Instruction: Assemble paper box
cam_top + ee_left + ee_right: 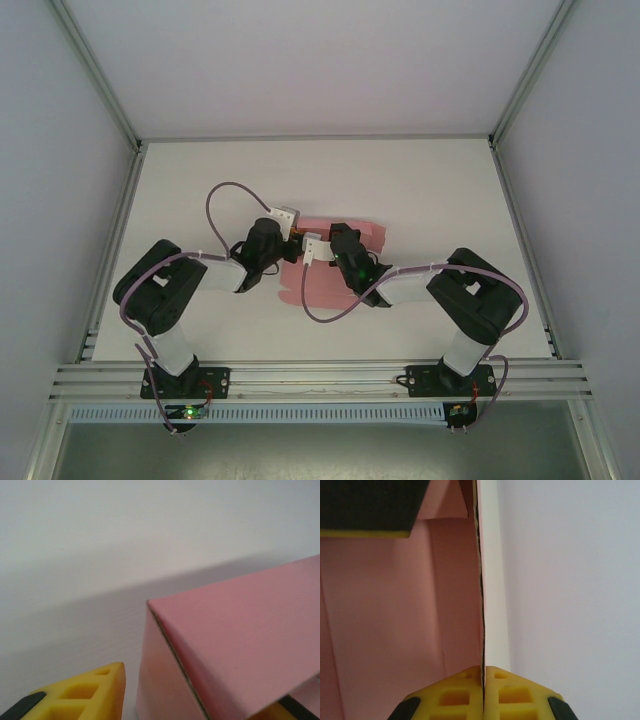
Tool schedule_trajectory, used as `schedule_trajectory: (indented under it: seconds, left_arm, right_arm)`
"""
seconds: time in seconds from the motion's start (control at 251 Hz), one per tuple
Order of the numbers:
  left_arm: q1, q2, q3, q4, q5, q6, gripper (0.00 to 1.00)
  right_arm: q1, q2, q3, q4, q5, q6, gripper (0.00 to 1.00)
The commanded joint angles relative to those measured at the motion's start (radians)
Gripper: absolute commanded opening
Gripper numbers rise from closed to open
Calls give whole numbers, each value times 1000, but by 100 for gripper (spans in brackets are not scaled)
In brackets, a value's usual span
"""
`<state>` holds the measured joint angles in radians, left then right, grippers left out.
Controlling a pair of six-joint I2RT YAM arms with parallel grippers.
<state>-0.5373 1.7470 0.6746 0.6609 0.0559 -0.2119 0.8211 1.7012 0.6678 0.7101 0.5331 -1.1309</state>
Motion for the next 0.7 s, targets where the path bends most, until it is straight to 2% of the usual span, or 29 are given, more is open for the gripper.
schedule_trajectory:
  seconds: [0.0, 0.1, 0.184, 0.307, 0.527, 0.698]
  left_arm:
    - [-3, 39, -7, -26, -145, 11, 36]
    - [-3, 56, -13, -10, -169, 9, 34]
    - [-5, 69, -9, -11, -217, 0, 28]
    - [-6, 81, 13, -56, -230, 15, 27]
    - [-12, 88, 3, -36, -274, 9, 23]
    - [-18, 100, 11, -73, -381, -15, 8]
  right_arm:
    - [18, 0, -30, -132, -24, 40, 0]
    - [18, -2, -33, -133, -25, 43, 0]
    - [18, -4, -33, -133, -25, 45, 0]
    - [18, 1, -30, -136, -21, 44, 0]
    - [18, -2, -33, -136, -8, 44, 0]
    - [15, -24, -35, -167, -6, 55, 0]
